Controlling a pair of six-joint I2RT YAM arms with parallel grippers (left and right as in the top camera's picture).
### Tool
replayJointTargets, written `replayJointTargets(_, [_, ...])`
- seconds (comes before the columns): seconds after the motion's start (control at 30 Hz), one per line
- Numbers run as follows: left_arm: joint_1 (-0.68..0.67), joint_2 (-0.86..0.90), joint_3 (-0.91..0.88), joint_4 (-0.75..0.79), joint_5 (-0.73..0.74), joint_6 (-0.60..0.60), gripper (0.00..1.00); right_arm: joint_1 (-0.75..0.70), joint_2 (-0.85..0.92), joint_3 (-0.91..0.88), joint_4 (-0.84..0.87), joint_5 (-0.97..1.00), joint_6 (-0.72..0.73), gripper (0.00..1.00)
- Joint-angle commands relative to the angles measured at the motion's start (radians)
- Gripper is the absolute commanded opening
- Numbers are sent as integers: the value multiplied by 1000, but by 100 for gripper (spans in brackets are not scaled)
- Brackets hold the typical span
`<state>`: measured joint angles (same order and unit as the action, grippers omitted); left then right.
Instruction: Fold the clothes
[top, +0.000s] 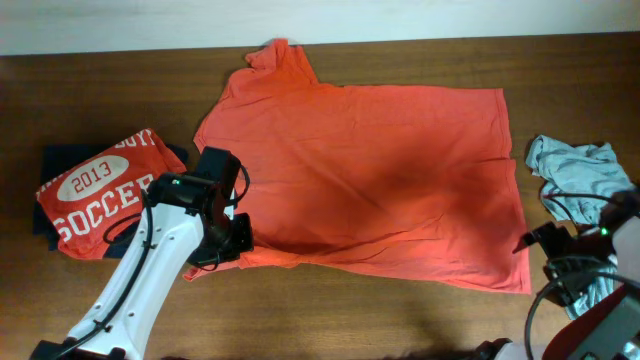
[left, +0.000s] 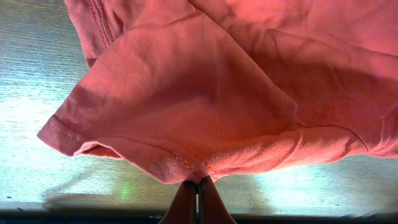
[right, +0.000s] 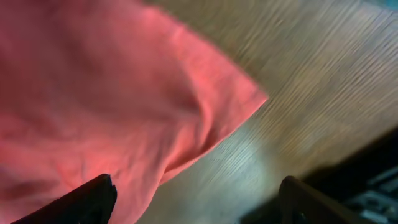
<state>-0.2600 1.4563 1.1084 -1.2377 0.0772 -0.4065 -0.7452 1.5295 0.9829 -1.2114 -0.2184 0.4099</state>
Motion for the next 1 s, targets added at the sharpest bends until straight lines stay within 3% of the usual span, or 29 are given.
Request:
replayJointTargets(0.0, [0, -19, 23, 7, -15, 19, 1, -84, 11, -59, 16, 33, -45, 89])
replayJointTargets(0.27, [0, -19, 23, 10, -15, 19, 1, -153, 11, -186, 153, 27, -62, 88])
replayJointTargets(0.4, [0, -19, 23, 10, -15, 19, 1, -153, 11, -279, 322, -2, -50, 87])
replayJointTargets(0.57, [0, -19, 23, 10, -15, 19, 1, -153, 11, -362, 467, -40, -34, 78])
replayJointTargets(0.8, [0, -19, 23, 5, -15, 19, 1, -153, 10, -378, 487, -89, -52, 53])
replayJointTargets(0.97, [0, -19, 23, 2, -15, 19, 1, -153, 10, -378, 447, -127, -63, 49])
